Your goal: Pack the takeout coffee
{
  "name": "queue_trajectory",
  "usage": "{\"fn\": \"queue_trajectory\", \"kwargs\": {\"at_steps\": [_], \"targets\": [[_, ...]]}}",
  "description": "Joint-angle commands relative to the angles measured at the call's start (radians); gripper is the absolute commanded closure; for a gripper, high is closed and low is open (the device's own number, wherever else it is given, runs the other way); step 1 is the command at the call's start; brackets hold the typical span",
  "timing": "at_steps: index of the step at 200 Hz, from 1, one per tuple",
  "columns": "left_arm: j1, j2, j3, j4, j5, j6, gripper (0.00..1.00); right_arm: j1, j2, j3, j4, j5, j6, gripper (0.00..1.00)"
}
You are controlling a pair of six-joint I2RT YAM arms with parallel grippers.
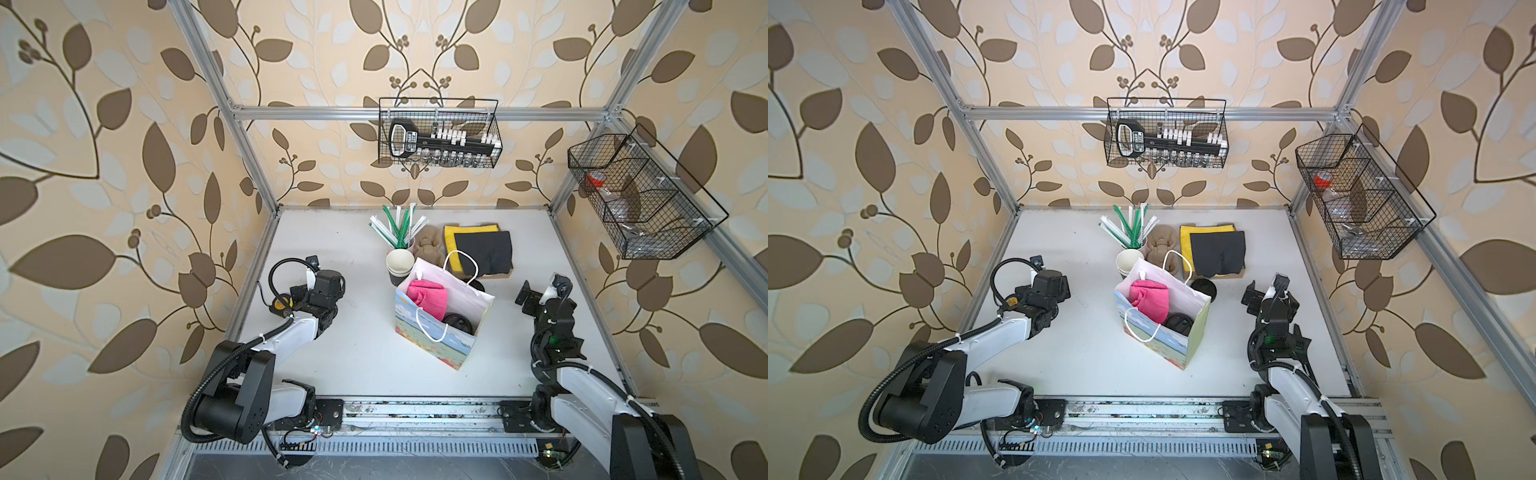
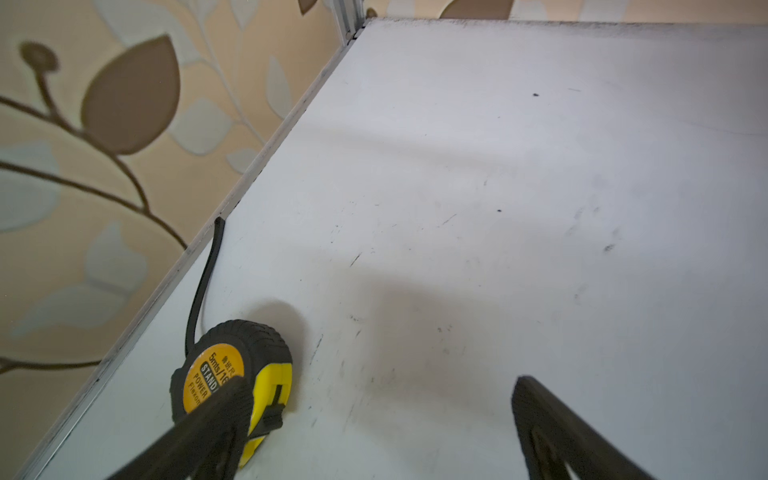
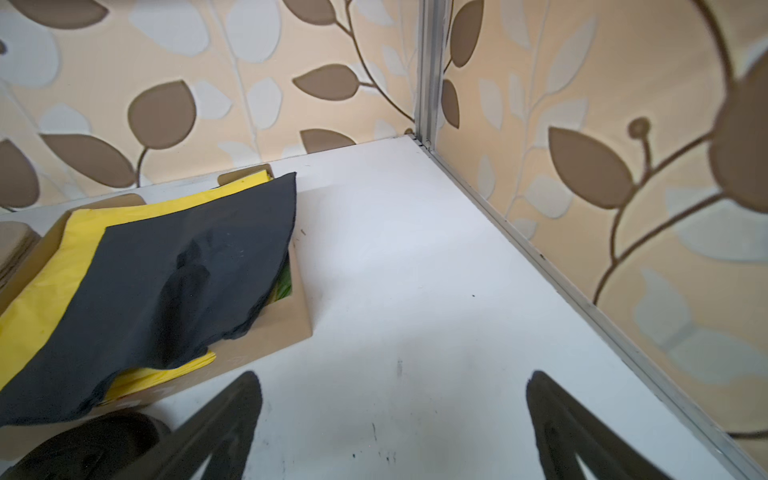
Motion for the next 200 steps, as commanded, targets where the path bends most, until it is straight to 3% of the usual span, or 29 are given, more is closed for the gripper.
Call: {"fn": "queue_trajectory", "kwargs": {"at_steps": [1, 21, 34, 45, 56, 66, 76, 82, 88, 99, 108, 114, 124, 135, 200], "targets": [[0.032, 0.049, -0.012, 0.223, 0.101, 0.095, 0.01, 0.002, 0.117, -0.033, 0.292, -0.083, -0.019, 0.00], [0.042, 0.116, 0.028, 0.238, 0.141, 0.154, 0.01, -0.001, 0.250, -0.042, 0.445, -0.100, -0.028, 0.00], [0.049, 0.128, -0.023, 0.386, 0.154, 0.197, 0.01, 0.034, 0.284, 0.025, 0.332, -0.120, -0.067, 0.00], [0.067, 0.158, -0.063, 0.455, 0.176, 0.175, 0.01, 0.047, 0.391, 0.004, 0.513, -0.121, -0.094, 0.00], [0.086, 0.182, -0.051, 0.462, 0.211, 0.179, 0.01, 0.051, 0.331, 0.016, 0.378, -0.071, -0.061, 0.00], [0.111, 0.195, -0.001, 0.370, 0.258, 0.161, 0.01, 0.058, 0.384, 0.008, 0.489, -0.072, -0.086, 0.00], [0.114, 0.198, 0.000, 0.374, 0.262, 0.164, 0.01, 0.052, 0.339, 0.019, 0.391, -0.072, -0.068, 0.00], [0.113, 0.195, -0.005, 0.376, 0.273, 0.163, 0.01, 0.051, 0.356, 0.008, 0.439, -0.081, -0.075, 0.00], [0.114, 0.197, -0.013, 0.394, 0.284, 0.173, 0.01, 0.053, 0.372, 0.001, 0.484, -0.084, -0.084, 0.00], [0.119, 0.186, -0.037, 0.421, 0.315, 0.174, 0.01, 0.052, 0.342, 0.010, 0.411, -0.079, -0.071, 0.00], [0.141, 0.204, -0.119, 0.580, 0.428, 0.199, 0.01, 0.053, 0.365, 0.008, 0.458, -0.080, -0.079, 0.00], [0.140, 0.231, -0.140, 0.673, 0.399, 0.201, 0.01, 0.058, 0.363, 0.011, 0.448, -0.070, -0.083, 0.00], [0.141, 0.204, -0.087, 0.514, 0.387, 0.178, 0.01, 0.058, 0.349, 0.012, 0.417, -0.061, -0.073, 0.00], [0.139, 0.208, -0.114, 0.583, 0.382, 0.191, 0.01, 0.062, 0.359, 0.003, 0.458, -0.057, -0.082, 0.00], [0.140, 0.188, -0.116, 0.563, 0.385, 0.185, 0.01, 0.065, 0.350, 0.010, 0.428, -0.041, -0.074, 0.00]]}}
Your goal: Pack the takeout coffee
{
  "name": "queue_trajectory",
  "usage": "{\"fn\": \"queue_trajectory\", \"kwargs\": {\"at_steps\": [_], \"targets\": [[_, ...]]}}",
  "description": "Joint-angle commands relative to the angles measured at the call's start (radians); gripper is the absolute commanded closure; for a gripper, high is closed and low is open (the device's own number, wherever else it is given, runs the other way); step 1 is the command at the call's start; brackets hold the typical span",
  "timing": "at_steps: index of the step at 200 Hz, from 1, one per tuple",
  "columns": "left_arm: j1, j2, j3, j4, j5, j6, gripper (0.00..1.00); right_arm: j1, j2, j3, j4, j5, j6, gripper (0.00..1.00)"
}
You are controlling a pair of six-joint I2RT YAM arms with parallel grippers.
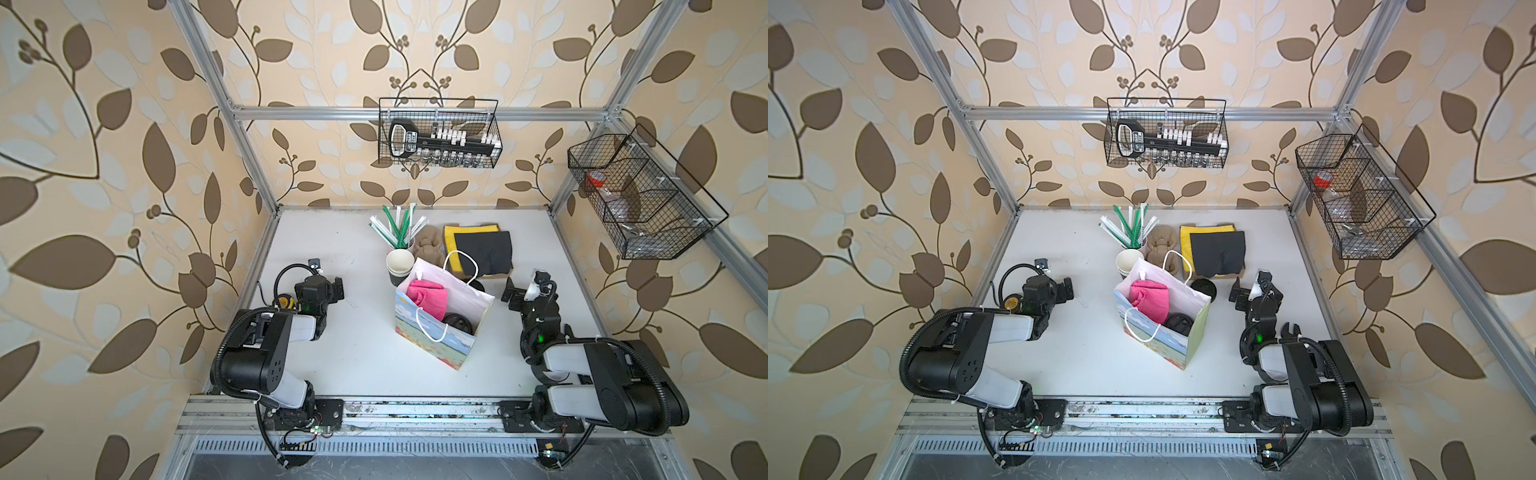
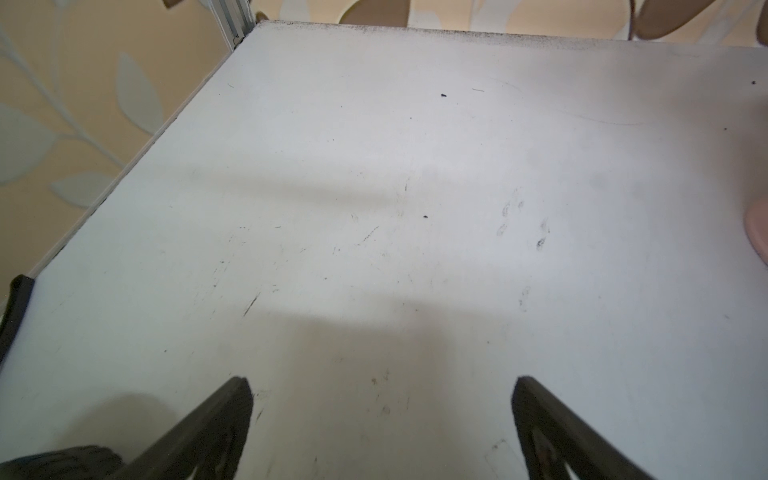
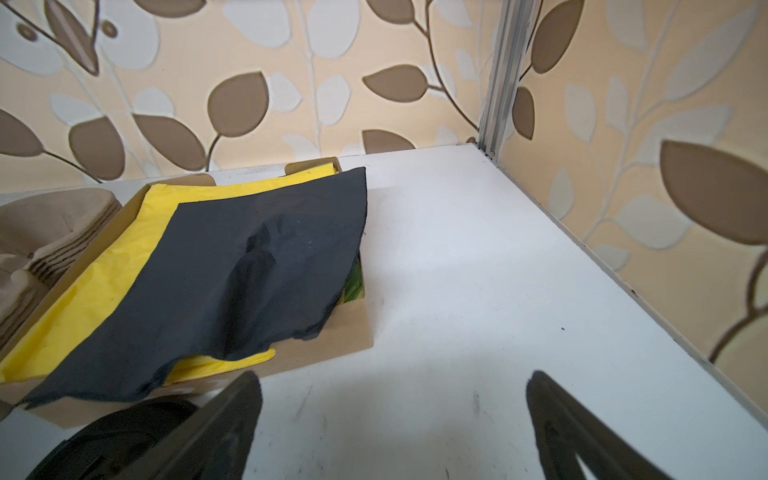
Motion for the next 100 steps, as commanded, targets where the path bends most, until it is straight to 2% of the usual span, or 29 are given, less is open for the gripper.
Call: {"fn": "queue_trajectory", "kwargs": {"at_steps": [1, 100], "targets": [[0.012, -0.022, -0.005, 0.055, 0.019, 0.015, 0.01, 0.000, -0.007, 0.010, 0.026, 0.018, -0.020, 0.00], [0.014, -0.024, -0.007, 0.055, 0.024, 0.016, 0.01, 0.003, -0.008, 0.009, 0.025, 0.020, -0.022, 0.00]]}}
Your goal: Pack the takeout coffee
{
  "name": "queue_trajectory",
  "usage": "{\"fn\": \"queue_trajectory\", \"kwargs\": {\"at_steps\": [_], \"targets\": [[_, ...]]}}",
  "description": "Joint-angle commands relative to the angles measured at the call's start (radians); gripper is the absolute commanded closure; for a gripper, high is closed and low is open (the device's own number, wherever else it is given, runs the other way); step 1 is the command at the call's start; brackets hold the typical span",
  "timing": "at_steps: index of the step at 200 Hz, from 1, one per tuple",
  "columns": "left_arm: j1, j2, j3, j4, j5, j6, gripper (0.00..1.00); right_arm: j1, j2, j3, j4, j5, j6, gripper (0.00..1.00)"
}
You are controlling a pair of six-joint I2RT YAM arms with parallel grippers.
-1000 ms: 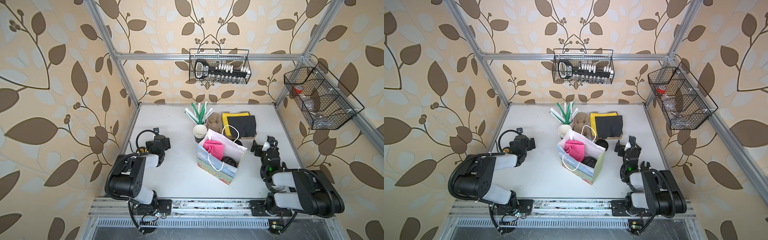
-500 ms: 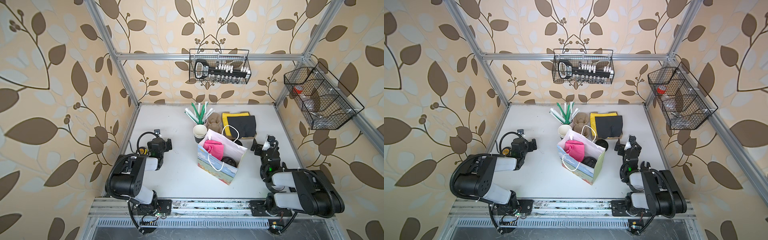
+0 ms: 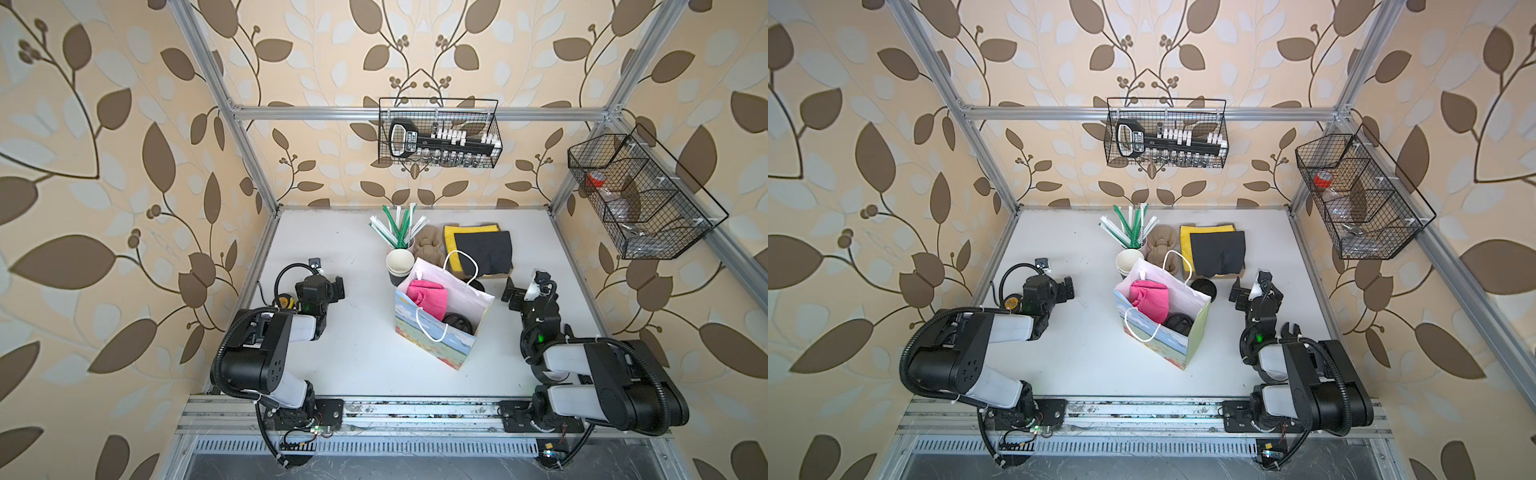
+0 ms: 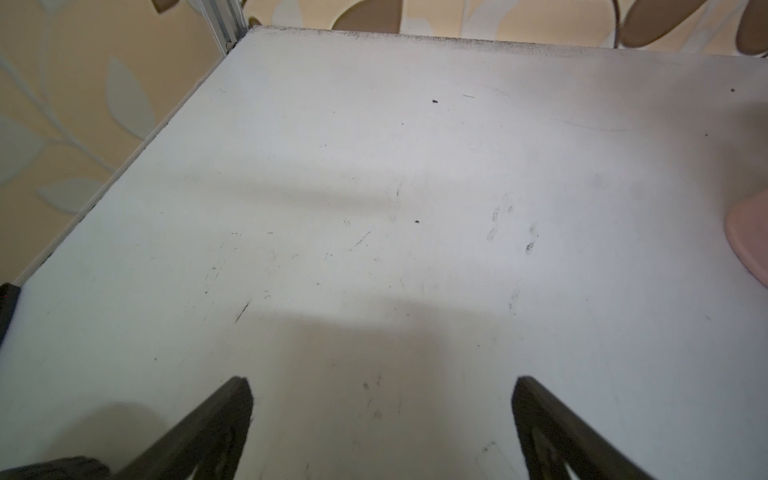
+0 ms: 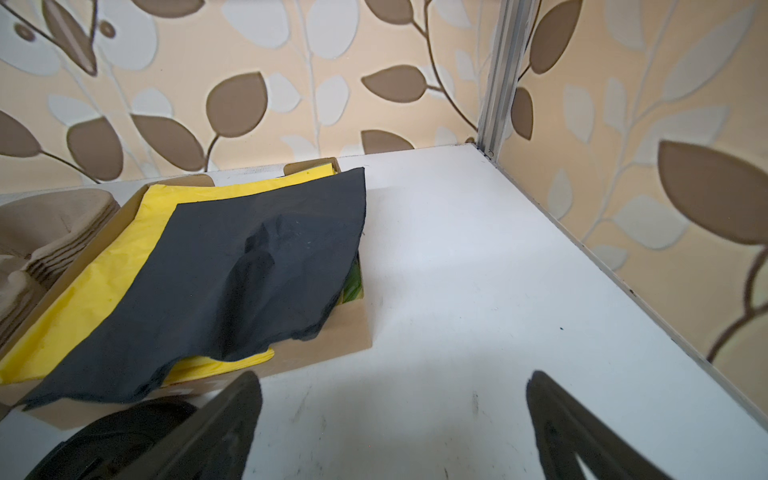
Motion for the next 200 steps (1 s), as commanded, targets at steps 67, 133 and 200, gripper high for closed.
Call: {"fn": "queue_trajectory", "kwargs": {"at_steps": [67, 133, 200], "targets": [[0.014, -0.019, -0.003, 0.044, 0.005, 0.016, 0.01, 0.006, -0.007, 0.013, 0.022, 0.019, -0.024, 0.00], [0.013, -0.024, -0.013, 0.058, -0.017, 0.008, 0.01, 0.007, -0.009, 0.014, 0.021, 0.022, -0.026, 0.00], [0.027, -0.022, -0.004, 0.043, 0.028, 0.012, 0.01, 0.007, -0.007, 0.014, 0.021, 0.021, -0.028, 0.00]]}}
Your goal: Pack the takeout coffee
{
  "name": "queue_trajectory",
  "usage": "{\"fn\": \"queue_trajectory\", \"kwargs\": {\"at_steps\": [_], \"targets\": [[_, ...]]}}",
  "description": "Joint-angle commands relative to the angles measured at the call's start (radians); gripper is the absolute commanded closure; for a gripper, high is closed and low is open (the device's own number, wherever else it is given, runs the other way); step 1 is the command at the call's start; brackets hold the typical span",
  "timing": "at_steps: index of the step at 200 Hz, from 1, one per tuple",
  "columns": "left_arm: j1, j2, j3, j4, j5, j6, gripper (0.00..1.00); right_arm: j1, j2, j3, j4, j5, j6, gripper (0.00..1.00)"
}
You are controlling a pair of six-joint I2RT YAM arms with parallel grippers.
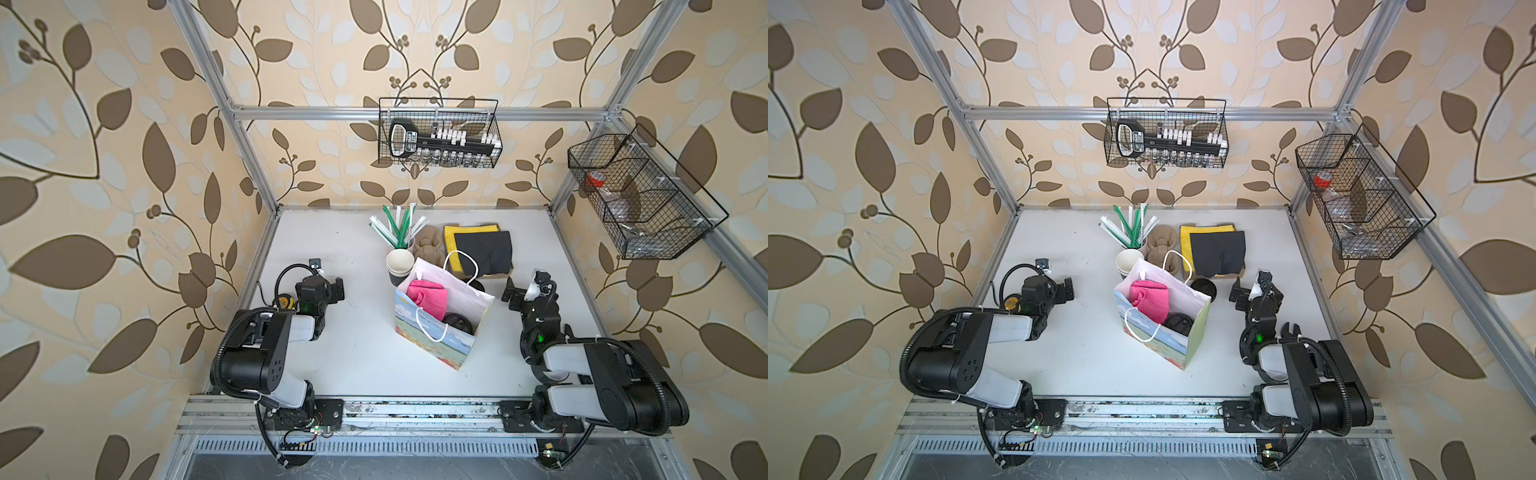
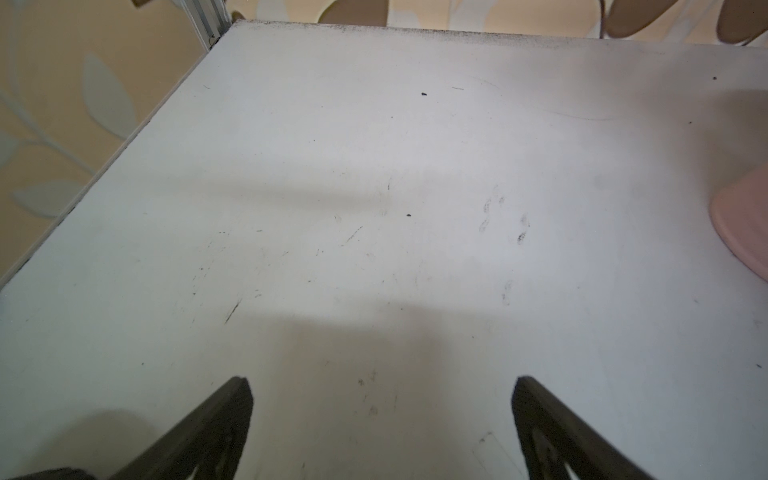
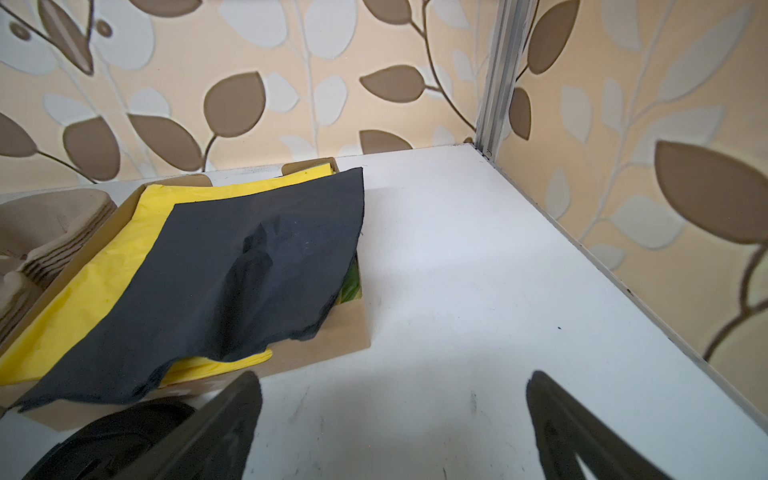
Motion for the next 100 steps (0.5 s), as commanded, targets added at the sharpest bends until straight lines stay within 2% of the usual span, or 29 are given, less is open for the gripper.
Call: {"fn": "queue_trajectory", "kwargs": {"at_steps": [1, 18, 42, 100], "targets": [[0.007, -0.022, 0.002, 0.042, -0.021, -0.010, 0.01, 0.005, -0.007, 0.014, 0.021, 0.014, -0.027, 0.00], [0.007, -0.021, 0.002, 0.042, -0.022, -0.009, 0.01, 0.007, -0.003, 0.018, 0.015, -0.007, -0.037, 0.00], [0.006, -0.024, 0.000, 0.040, -0.021, -0.011, 0.01, 0.003, -0.002, 0.037, -0.015, -0.105, -0.071, 0.00], [0.007, -0.022, 0.001, 0.040, -0.021, -0.011, 0.01, -0.005, -0.003, 0.032, -0.012, -0.104, -0.061, 0.00]]}}
